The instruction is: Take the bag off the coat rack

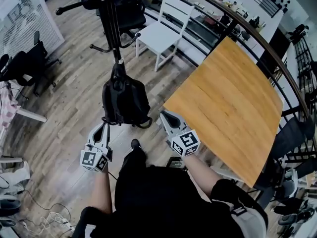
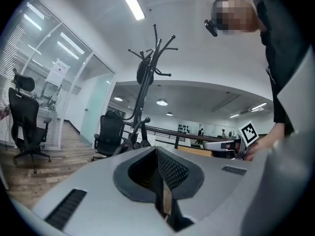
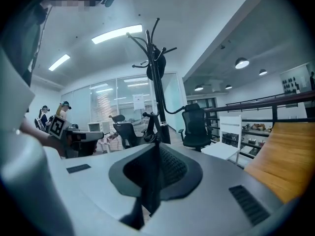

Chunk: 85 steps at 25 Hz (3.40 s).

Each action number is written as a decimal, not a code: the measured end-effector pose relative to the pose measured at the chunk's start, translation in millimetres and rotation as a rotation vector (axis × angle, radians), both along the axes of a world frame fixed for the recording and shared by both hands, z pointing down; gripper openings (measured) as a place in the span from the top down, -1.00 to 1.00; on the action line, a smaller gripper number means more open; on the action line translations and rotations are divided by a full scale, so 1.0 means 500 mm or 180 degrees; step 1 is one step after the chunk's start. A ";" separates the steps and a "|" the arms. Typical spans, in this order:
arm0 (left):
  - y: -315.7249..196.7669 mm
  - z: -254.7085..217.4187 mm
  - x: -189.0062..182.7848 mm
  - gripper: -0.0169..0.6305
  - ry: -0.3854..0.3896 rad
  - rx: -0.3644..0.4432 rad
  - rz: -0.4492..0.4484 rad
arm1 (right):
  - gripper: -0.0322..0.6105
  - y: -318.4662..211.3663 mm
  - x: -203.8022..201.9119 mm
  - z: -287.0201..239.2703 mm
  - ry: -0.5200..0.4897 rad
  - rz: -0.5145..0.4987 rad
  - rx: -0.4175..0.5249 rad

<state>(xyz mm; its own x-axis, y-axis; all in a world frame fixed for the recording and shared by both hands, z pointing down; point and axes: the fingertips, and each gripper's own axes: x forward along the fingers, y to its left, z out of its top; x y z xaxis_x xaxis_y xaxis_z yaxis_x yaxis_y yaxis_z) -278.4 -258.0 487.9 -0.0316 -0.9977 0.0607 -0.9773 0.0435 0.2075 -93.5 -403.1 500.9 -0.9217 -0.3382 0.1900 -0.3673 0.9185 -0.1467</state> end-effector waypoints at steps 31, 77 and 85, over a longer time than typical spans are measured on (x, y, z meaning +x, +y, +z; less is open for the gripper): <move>-0.244 0.322 -0.225 0.22 -0.0168 -0.1360 0.1202 | 0.26 -0.105 -0.288 0.267 0.0760 -0.0572 -0.0764; -0.223 0.158 -0.130 0.80 0.0200 -0.0657 0.0557 | 0.75 -0.104 -0.269 0.138 0.0125 0.0080 -0.0579; -0.165 0.074 -0.084 0.81 0.0139 -0.0520 0.0497 | 0.75 -0.052 -0.225 0.054 -0.0074 -0.0054 -0.0484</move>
